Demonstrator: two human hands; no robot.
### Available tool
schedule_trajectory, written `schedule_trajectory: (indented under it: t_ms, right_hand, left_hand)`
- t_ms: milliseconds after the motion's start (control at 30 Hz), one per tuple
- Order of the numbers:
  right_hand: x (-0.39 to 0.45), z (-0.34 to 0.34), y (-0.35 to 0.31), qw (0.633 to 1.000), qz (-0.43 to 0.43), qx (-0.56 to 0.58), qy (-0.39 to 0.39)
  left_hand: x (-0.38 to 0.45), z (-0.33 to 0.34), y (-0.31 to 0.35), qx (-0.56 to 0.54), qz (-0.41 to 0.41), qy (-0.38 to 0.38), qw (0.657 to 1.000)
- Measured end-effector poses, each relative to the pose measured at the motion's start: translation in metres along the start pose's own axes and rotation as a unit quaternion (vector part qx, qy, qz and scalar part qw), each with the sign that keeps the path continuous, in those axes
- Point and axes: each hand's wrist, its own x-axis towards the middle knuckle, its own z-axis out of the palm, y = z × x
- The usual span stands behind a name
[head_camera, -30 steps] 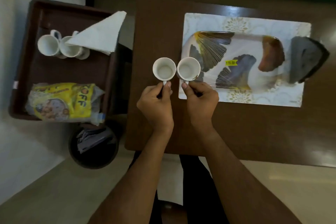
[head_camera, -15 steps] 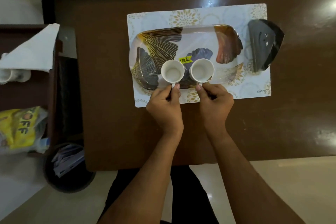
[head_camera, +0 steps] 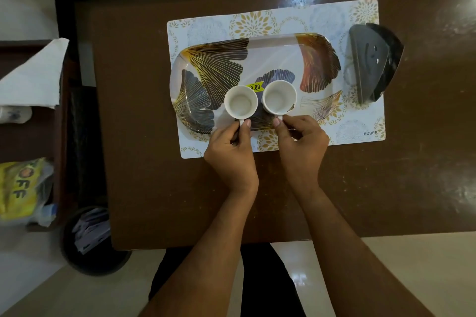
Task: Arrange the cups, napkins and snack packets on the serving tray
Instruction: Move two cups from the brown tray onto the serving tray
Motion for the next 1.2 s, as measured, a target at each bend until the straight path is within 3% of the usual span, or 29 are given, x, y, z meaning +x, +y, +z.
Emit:
schedule_trajectory:
  t_ms: [833,1033,1200]
  right_hand:
    - [-0.001,0.002,0.001,1.0,-0.012,0.004,0.01]
    - [-0.004,0.003,0.002,1.0,-0.004,0.001,0.011]
    - [-0.015,0.008,0.002,0.998,0.001,-0.004,0.058]
  left_hand:
    - [0.002,-0.001,-0.002,-0.039,-0.066,-0.028,0.997]
    - [0.004,-0.006,0.006,-0.008,-0.039,-0.041,0.998]
    - [0.008,-0.015,0.005,0.0,-0.023,-0.076,0.997]
